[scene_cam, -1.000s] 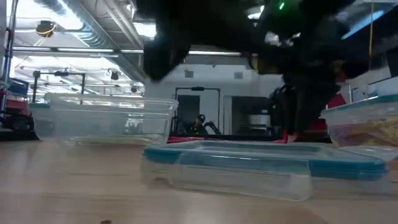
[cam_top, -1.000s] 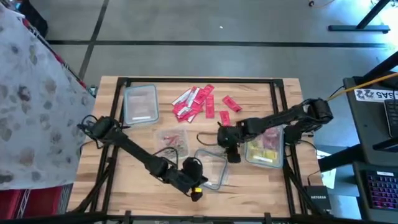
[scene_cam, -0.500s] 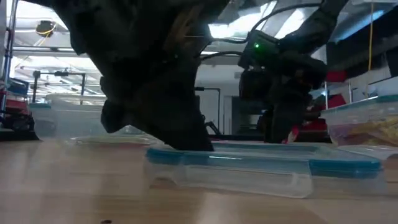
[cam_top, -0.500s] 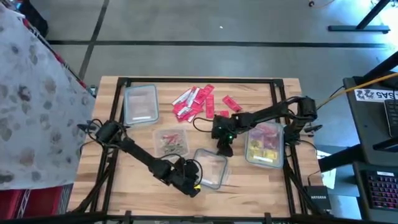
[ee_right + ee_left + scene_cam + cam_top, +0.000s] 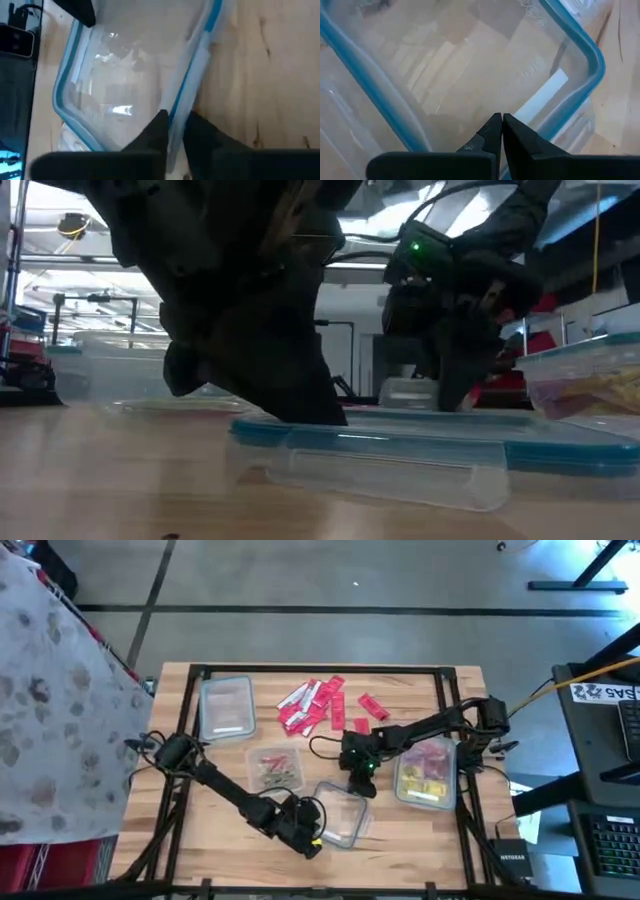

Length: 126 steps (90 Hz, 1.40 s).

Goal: Sort candy
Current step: Close the square transparent bin

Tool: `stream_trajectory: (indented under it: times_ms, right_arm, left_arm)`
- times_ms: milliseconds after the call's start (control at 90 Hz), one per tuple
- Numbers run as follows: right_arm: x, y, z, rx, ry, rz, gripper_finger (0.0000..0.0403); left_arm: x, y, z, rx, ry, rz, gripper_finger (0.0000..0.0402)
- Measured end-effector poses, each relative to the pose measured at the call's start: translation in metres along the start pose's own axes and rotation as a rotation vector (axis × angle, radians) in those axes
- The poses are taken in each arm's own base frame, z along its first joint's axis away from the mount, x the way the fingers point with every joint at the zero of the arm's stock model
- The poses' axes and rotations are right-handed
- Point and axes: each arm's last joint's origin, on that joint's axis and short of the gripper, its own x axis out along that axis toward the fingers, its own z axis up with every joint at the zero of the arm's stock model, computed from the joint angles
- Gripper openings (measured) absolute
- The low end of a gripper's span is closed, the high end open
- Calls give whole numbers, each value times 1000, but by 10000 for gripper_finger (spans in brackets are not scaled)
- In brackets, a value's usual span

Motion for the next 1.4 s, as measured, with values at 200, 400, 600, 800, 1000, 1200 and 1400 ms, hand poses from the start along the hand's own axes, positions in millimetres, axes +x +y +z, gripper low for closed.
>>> stream_trajectory:
  times_ms: [200,400,600,800,1000,1200,1400]
  right_arm:
    - [-27,15,-1,-36,-5,-22,8]
    - [-74,47,-4,-119,-70,-8,6]
    - [-118,80,9,-215,-228,-22,4]
    - [-139,100,29,-312,-264,45,4]
    - [-144,109,47,-374,-270,111,4]
    - [-126,102,64,-344,-213,146,4]
    - [-101,89,72,-297,-134,163,4]
  left_arm:
    - [-21,-20,26,99,-99,-58,0]
    - [-94,-47,80,166,-253,-188,0]
    - [-184,-33,90,102,-193,-73,0]
    - [-245,6,58,-98,-89,177,0]
    - [-258,32,23,-241,-31,422,0]
    - [-223,63,-15,-291,47,620,0]
    - [-186,105,-43,-309,62,795,0]
